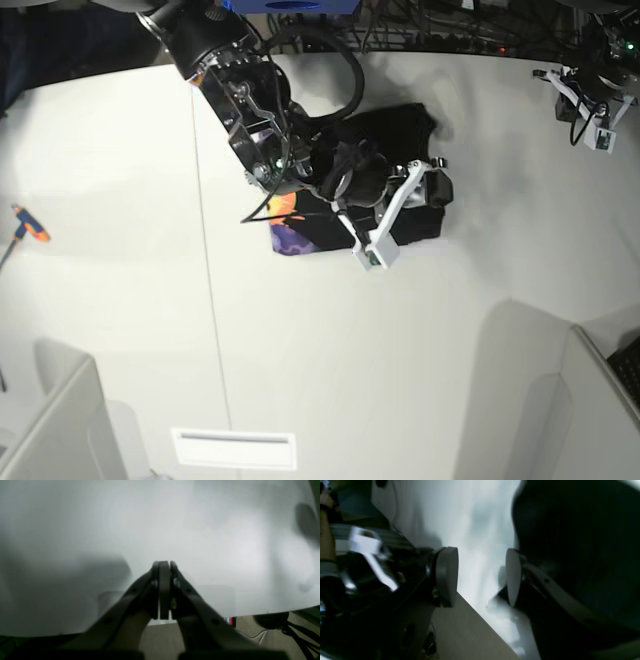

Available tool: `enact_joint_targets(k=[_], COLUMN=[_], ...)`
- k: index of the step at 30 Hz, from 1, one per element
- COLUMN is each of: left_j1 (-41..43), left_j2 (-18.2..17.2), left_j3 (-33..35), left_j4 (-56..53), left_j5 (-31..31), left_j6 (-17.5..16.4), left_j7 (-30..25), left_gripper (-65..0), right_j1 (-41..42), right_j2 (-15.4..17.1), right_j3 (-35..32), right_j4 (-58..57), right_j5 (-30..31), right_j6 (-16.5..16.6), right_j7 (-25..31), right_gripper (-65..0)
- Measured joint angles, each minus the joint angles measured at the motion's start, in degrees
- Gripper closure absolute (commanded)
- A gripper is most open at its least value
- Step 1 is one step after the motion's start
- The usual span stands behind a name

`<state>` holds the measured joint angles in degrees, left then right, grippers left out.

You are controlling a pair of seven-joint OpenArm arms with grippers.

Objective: Fold the T-shirt properly

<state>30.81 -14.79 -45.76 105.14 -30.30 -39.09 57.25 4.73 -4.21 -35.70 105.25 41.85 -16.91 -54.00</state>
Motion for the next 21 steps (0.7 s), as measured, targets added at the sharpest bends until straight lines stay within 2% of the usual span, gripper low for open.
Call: enact_joint_targets(k=[2, 5, 7, 9, 10, 12, 15, 17, 18, 21], left_j1=[0.0, 0.0, 0.3, 0.3, 0.4, 0.6, 0.3, -0.3, -0.9, -4.2], left_j2=[-0.2, -0.6, -0.5, -0.4, -0.5, -0.5, 1.6, 3.4, 4.3, 6.7], left_j3=[0.0, 0.0, 0.2, 0.5, 1.3, 4.1, 6.1, 6.3, 6.6, 9.4], left_j4=[0.0, 0.0, 0.0, 0.3, 0.4, 0.5, 2.7, 3.3, 3.2, 2.7], left_j5=[0.8, 4.5, 4.8, 3.9, 3.3, 0.9, -6.1, -11.1, -13.6, -15.9], left_j6=[0.0, -0.2, -0.2, -0.2, -0.2, -0.2, -0.4, -0.2, -0.1, 0.0], left_j7=[0.0, 0.0, 0.0, -0.1, 0.0, 0.2, 0.0, 0.0, 0.2, 0.6], left_gripper=[0.0, 0.0, 0.0, 0.0, 0.0, 0.0, 0.0, 0.0, -5.1, -37.8], right_j1=[0.2, -0.2, -2.0, -4.3, -5.4, -8.0, -12.6, -14.8, -15.3, -15.4], right_j2=[0.4, 4.1, 5.4, 7.1, 7.6, 7.8, 7.8, 10.0, 11.2, 13.0], right_j3=[0.1, 1.6, 5.4, 9.9, 12.0, 16.7, 23.9, 26.2, 26.5, 26.6], right_j4=[3.3, 7.6, 7.7, 7.6, 7.6, 7.6, 7.8, 7.8, 7.8, 7.8], right_j5=[-0.2, 1.2, -0.1, -0.2, 0.0, 0.0, 0.2, -0.1, -0.1, 0.3], right_j6=[-0.1, 0.4, 0.3, 0.2, 0.2, 0.2, 0.4, 0.2, 0.2, 0.2], right_j7=[0.0, -0.4, 0.1, -0.1, -0.2, 0.9, 6.3, 8.3, 9.0, 10.1], right_gripper=[-28.4, -26.9, -18.9, -3.8, 0.0, 0.0, 0.0, 0.0, 0.0, 0.0])
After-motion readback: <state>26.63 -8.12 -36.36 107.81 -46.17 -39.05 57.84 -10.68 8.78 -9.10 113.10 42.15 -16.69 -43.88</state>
